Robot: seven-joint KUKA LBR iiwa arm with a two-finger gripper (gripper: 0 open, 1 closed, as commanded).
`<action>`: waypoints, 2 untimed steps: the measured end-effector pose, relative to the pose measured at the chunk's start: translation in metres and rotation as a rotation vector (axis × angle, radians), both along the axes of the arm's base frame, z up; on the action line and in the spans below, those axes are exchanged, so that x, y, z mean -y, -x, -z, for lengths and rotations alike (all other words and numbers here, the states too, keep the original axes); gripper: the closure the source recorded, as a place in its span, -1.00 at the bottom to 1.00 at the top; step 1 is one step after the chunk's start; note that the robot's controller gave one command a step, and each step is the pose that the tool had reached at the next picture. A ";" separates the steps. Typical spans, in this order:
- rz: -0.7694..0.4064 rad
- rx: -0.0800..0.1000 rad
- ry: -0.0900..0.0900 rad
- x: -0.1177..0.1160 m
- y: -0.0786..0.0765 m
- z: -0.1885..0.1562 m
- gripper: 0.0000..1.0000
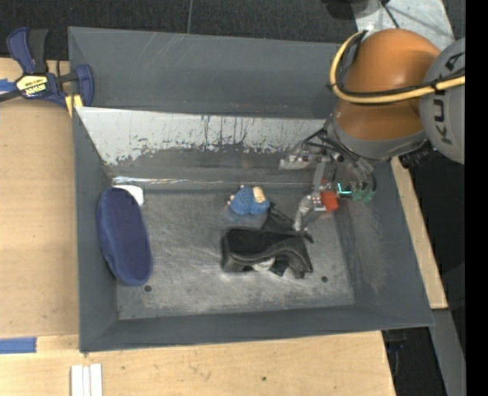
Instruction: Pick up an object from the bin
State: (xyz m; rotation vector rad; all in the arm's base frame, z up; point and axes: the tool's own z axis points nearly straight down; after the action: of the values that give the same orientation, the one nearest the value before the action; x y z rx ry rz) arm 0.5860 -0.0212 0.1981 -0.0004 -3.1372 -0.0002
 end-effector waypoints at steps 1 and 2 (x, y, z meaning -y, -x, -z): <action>-0.342 0.027 0.004 0.006 0.016 0.101 -1.00; -0.501 0.012 0.002 -0.040 0.018 0.097 -1.00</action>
Offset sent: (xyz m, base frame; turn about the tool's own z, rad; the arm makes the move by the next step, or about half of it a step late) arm -0.0262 -0.0057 -0.1281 -0.3655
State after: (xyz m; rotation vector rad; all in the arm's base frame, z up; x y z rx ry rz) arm 0.5676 0.0190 0.1008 0.7803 -3.0508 0.0042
